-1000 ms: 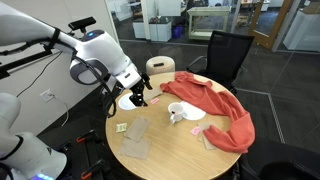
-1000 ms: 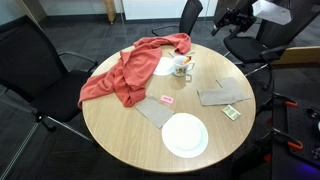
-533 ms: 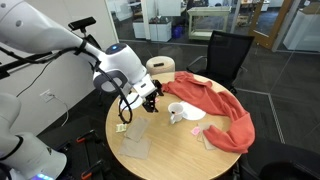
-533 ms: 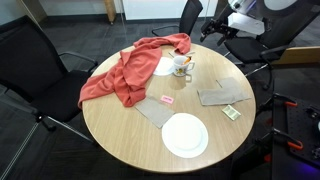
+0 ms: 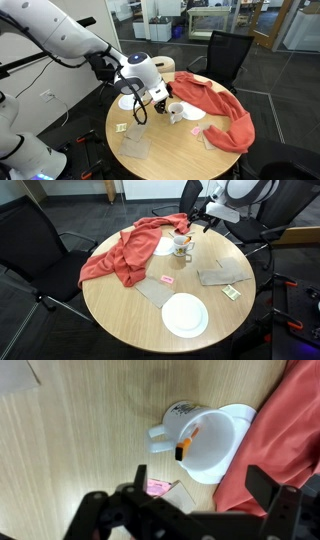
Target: Remove the marker from the cup and put it on the table
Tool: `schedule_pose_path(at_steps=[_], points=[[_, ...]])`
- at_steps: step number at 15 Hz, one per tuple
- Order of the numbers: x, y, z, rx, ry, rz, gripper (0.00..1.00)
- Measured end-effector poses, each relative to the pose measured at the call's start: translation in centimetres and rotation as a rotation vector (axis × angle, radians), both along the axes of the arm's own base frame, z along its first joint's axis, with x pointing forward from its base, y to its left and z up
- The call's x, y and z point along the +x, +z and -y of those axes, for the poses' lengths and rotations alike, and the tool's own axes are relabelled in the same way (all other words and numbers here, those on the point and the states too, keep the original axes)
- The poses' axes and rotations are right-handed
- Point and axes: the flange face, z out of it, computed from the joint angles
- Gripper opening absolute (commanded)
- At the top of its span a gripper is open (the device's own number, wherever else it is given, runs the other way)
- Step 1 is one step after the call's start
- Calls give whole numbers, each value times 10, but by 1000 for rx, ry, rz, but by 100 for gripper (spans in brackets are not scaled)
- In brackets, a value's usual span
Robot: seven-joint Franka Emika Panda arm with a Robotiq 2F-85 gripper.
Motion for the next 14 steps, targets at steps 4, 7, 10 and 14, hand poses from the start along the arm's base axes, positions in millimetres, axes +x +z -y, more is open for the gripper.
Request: schedule_pose_path(at_steps=[4, 7, 10, 14], points=[[16, -17, 5, 0, -5, -12, 100], [23, -28, 5, -2, 0, -27, 100], [29, -34, 1, -1, 9, -39, 100], [36, -40, -3, 5, 21, -59, 100]])
